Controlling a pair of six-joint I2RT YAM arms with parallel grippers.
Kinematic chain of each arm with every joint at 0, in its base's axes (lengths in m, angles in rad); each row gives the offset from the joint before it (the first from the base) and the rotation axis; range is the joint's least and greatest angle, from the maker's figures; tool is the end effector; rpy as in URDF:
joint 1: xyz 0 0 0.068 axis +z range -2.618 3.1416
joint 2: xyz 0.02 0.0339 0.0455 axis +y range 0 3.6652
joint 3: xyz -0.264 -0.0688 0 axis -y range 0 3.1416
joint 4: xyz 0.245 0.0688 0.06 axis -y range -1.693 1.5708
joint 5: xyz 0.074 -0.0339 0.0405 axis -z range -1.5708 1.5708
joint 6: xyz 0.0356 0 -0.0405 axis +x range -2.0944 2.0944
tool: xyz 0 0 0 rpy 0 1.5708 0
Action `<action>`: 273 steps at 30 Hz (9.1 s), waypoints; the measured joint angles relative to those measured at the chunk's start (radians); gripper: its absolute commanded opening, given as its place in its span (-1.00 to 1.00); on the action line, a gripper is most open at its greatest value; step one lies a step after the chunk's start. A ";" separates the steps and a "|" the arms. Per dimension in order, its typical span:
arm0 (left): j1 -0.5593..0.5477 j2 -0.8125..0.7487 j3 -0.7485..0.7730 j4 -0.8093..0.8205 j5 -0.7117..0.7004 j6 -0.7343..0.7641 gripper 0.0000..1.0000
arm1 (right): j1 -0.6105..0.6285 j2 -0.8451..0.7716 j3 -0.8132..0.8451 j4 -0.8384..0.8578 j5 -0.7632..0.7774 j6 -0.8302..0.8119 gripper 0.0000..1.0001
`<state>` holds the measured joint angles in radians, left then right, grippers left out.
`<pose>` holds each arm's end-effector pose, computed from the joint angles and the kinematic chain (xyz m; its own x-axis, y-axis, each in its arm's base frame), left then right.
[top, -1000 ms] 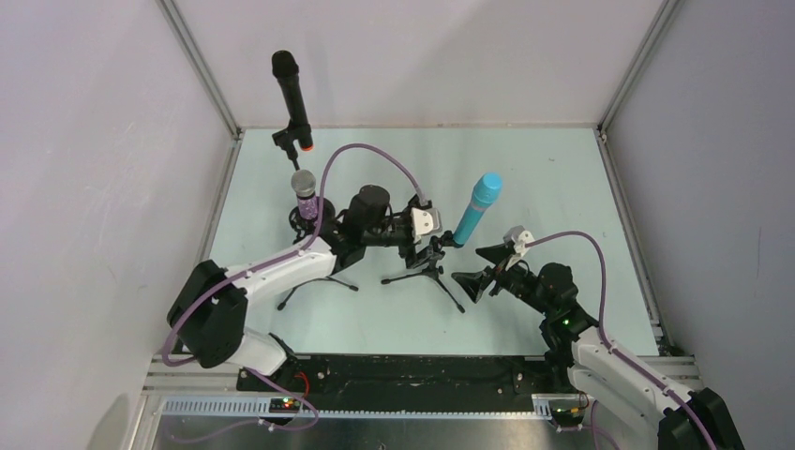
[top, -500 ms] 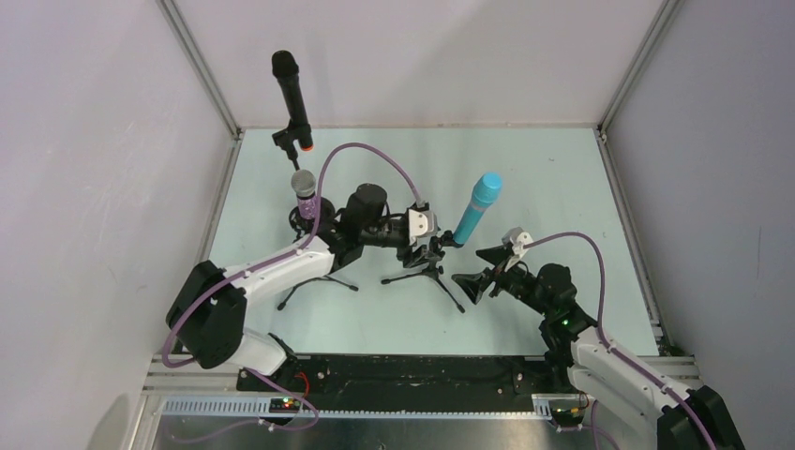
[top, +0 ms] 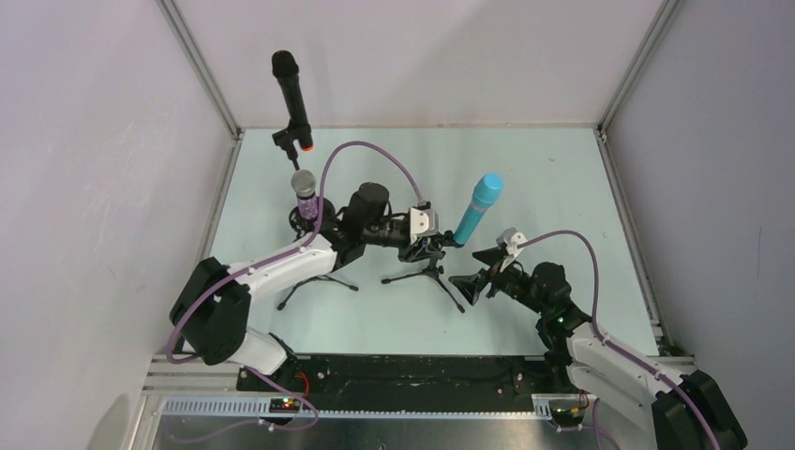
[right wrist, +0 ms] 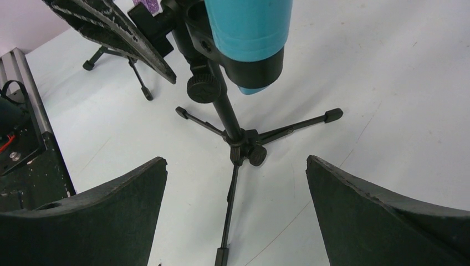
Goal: Attach the microphones to the stand
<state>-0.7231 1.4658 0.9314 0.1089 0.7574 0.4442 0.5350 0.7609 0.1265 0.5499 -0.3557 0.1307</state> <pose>0.2273 -0.2332 0.2617 0.1288 0.3028 -0.9443 0.9908 0.0006 0.1353 0.1388 0.0967 0.1896 -0.1732 0.0394 -0.9841 -0.7604 0.6297 0.1590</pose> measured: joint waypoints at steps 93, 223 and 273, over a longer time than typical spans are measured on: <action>0.003 -0.261 -0.118 -0.150 -0.276 -0.139 -1.00 | 0.502 1.107 0.233 0.996 0.613 -0.184 -1.00; 0.533 -0.649 -0.053 0.199 -0.977 -0.507 0.97 | -0.037 -0.022 0.115 -0.171 0.338 -0.026 0.99; 0.618 -0.467 -0.921 0.952 -1.212 -0.357 0.96 | -0.494 0.439 0.164 0.100 0.224 -0.142 1.00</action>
<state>-0.1055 0.9989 0.0105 1.0611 -0.4549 0.0875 0.0410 1.2003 0.2901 0.6498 -0.1318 -0.0113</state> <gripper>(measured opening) 0.983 0.996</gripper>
